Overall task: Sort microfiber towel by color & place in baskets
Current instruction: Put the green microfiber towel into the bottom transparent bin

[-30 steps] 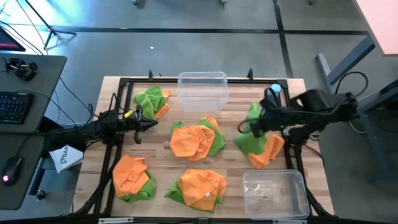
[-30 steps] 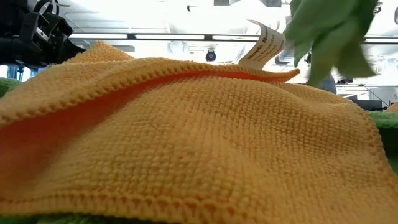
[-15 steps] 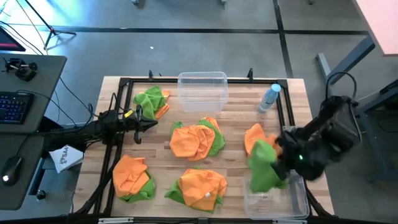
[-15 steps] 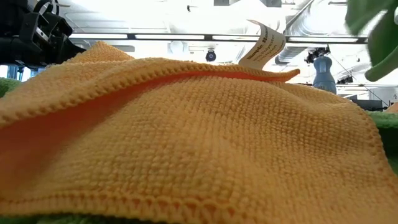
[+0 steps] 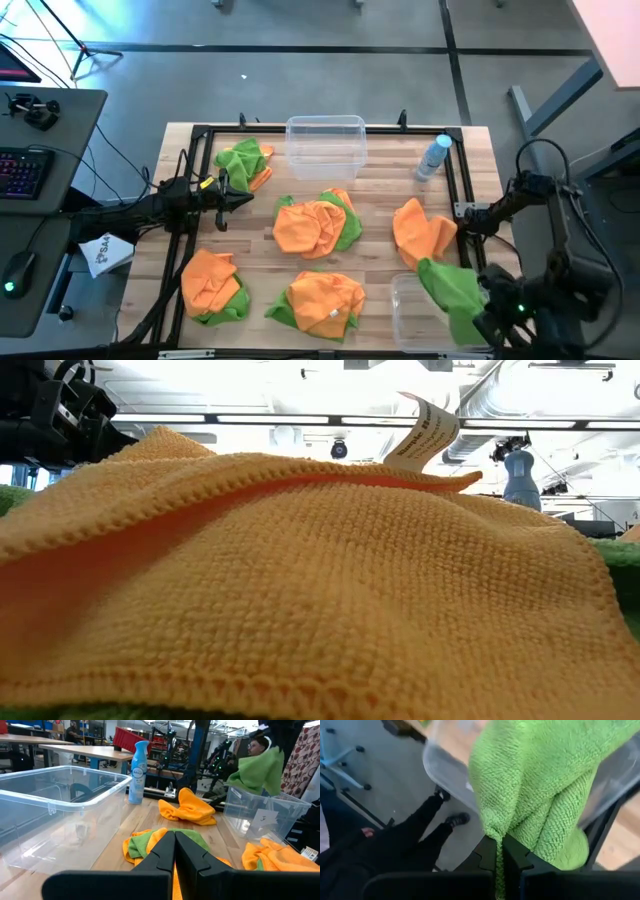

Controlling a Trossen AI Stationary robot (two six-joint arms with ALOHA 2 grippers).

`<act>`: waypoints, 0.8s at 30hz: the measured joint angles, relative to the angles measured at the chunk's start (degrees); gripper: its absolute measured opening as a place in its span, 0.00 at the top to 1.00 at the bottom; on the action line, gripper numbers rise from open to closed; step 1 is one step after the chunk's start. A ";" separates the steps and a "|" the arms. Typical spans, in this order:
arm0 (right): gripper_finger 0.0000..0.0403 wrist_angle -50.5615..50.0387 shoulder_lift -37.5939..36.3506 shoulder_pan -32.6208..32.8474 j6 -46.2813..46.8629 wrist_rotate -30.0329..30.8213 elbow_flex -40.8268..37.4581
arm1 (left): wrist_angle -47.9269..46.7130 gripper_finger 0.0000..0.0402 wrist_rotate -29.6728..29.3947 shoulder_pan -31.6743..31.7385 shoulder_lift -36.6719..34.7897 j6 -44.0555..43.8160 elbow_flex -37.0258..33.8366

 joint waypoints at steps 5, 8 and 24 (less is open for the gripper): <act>1.00 0.94 1.86 2.03 1.18 -0.76 0.00 | 0.01 1.00 0.00 0.01 0.01 -0.01 0.00; 1.00 1.38 2.37 2.06 0.91 -0.28 0.00 | 0.01 1.00 0.00 0.00 0.02 0.00 0.00; 1.00 -1.85 6.83 -9.75 0.83 -1.13 -7.66 | 0.01 1.00 0.00 0.01 0.01 0.00 0.01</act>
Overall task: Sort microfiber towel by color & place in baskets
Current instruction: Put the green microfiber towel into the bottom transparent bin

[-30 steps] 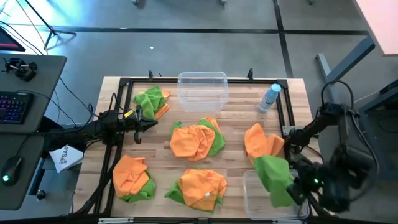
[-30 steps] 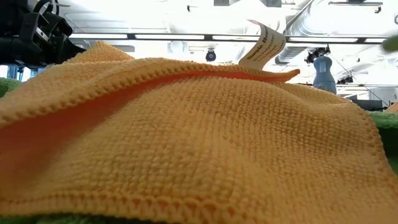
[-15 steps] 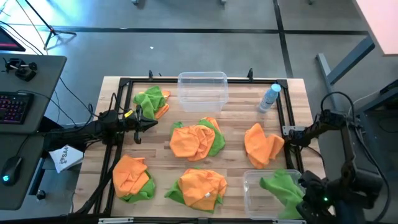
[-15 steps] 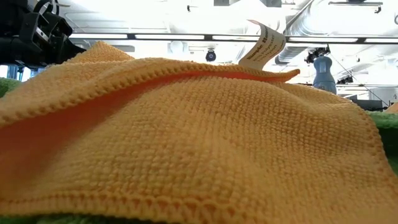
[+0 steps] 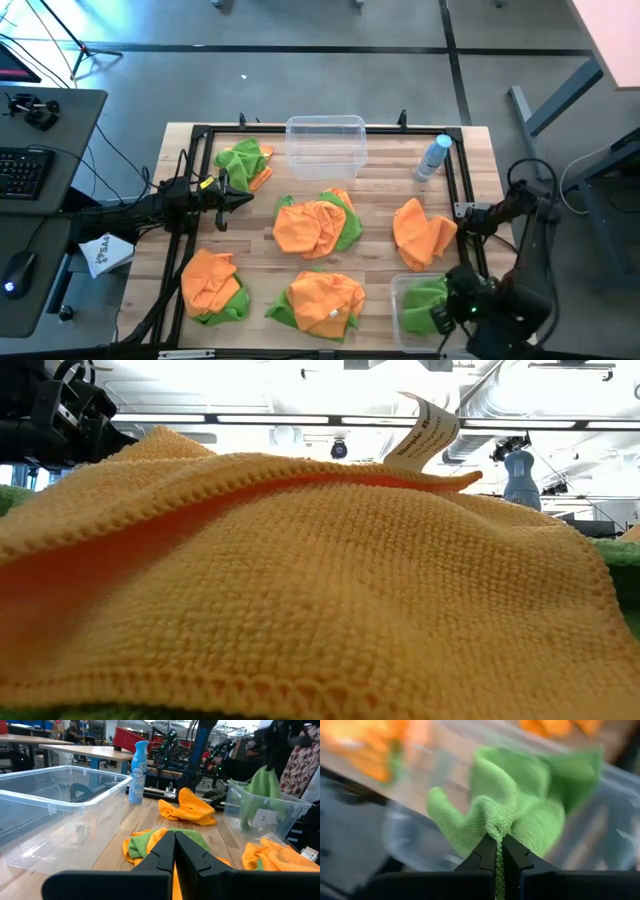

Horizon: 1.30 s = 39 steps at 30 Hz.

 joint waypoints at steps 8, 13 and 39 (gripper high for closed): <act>1.00 1.04 5.91 -1.99 2.01 -4.11 -1.10 | 0.00 1.00 0.00 0.00 0.01 0.00 -0.01; 1.00 0.64 10.46 -5.20 -0.64 -4.78 -1.13 | 0.01 1.00 -0.01 0.00 -0.01 -0.02 -0.01; 1.00 26.21 4.53 -3.95 0.50 -9.29 -27.20 | -0.01 1.00 0.02 -0.02 0.00 0.00 0.00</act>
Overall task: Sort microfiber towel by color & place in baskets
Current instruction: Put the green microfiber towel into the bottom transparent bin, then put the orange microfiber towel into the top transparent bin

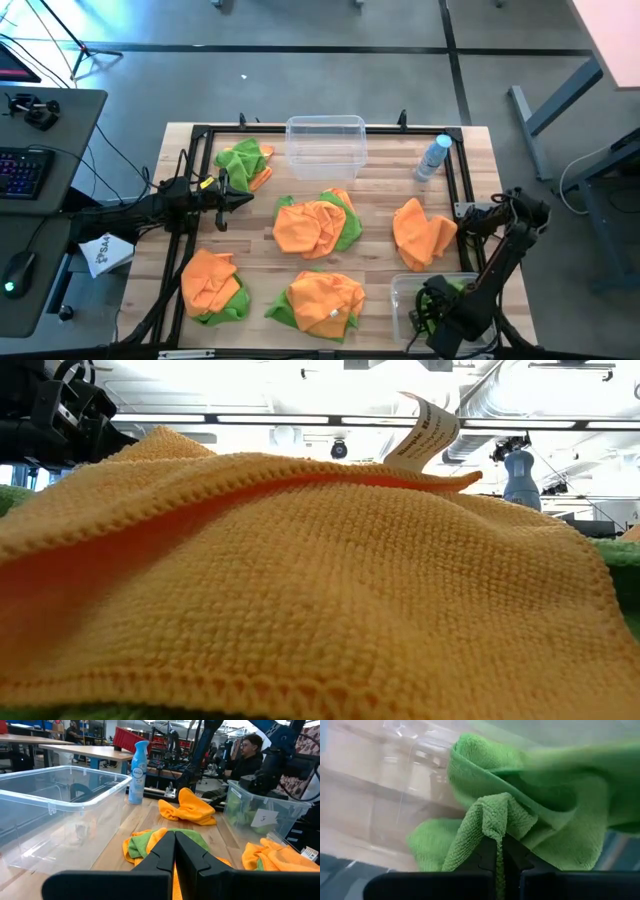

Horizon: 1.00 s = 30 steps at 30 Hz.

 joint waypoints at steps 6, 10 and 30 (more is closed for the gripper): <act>1.00 5.23 -0.02 0.10 -0.03 0.58 -3.08 | 0.00 1.00 -0.01 0.01 -0.02 -0.01 -0.01; 0.97 4.08 -0.02 0.10 -0.49 0.72 -1.88 | 0.00 1.00 -0.01 -0.01 0.01 -0.01 0.01; 0.68 -20.03 -0.09 0.12 -15.22 4.20 17.92 | 0.00 1.00 -0.02 0.00 0.00 -0.01 -0.01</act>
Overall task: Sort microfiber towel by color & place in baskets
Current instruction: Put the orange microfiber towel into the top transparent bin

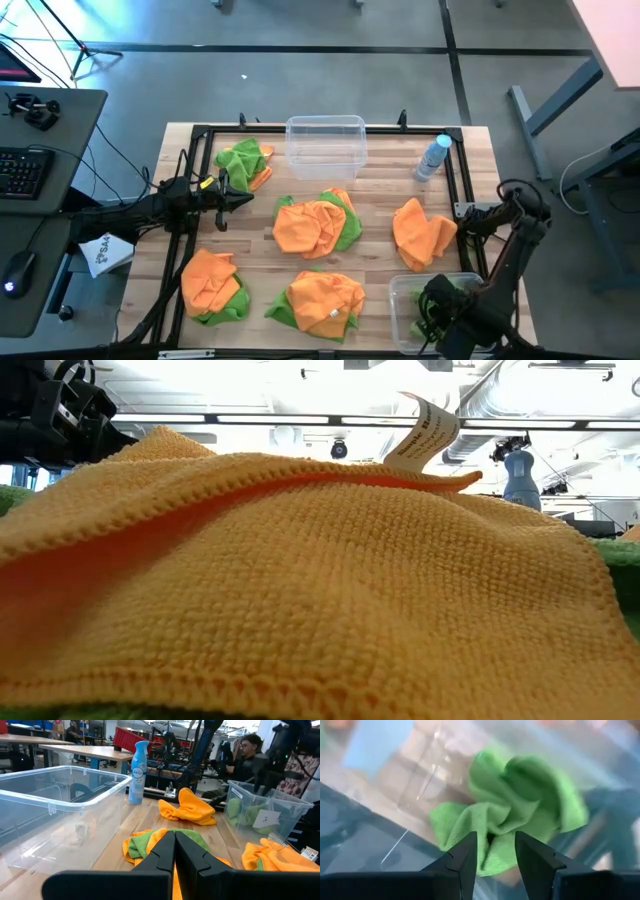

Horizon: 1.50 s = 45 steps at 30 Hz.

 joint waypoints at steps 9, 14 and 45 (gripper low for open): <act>0.68 -6.06 -0.48 -0.33 -12.76 3.26 6.22 | -0.01 1.00 0.01 0.01 0.01 -0.01 0.01; 0.68 -6.46 -0.48 -1.63 -12.01 8.06 6.22 | 0.00 1.00 0.00 0.01 0.00 -0.01 0.00; 1.00 2.97 -8.15 -29.95 -32.87 23.59 4.18 | 0.46 1.00 0.03 0.00 0.00 -1.30 -0.01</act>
